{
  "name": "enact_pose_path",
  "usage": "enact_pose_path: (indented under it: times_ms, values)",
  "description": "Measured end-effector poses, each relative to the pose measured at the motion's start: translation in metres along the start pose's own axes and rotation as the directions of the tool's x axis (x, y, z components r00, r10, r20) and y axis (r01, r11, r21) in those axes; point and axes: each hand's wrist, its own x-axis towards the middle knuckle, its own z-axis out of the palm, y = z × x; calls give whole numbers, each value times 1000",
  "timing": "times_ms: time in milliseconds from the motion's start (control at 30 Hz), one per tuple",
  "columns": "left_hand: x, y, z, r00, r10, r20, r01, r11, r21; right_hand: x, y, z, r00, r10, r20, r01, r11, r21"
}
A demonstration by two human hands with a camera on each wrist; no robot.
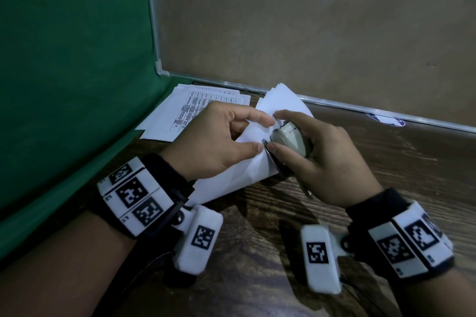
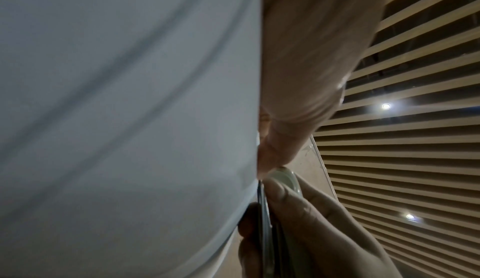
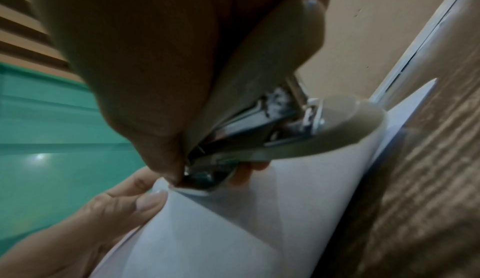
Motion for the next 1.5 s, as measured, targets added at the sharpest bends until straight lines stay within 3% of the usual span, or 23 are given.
enact_pose_path:
  times_ms: [433, 567, 867, 1000, 1067, 1233, 1500]
  values:
    - [0, -1, -1, 1000, 8, 14, -8, 1000, 9, 0, 4, -1, 999, 32, 8, -33, 998, 57]
    - [1, -1, -2, 1000, 16, 22, -16, 1000, 9, 0, 8, 1, 995, 90, 50, -98, 976, 195]
    - [1, -2, -4, 997, 16, 70, -17, 1000, 4, 1, 5, -2, 973, 142, 181, -220, 802, 555]
    - [3, -5, -6, 997, -10, 71, 9, 1000, 24, 2, 4, -13, 979, 167, 120, -202, 669, 716]
    - [2, -2, -8, 998, -12, 57, 12, 1000, 4, 2, 6, -21, 983, 165, 80, -174, 703, 690]
    - [1, 2, -7, 1000, 3, -30, -3, 1000, -12, 2, 12, -17, 992, 113, 61, -129, 902, 411]
    - [-1, 1, 4, 996, -2, -87, 4, 1000, 23, -1, 3, -14, 997, 67, 34, -72, 981, 179]
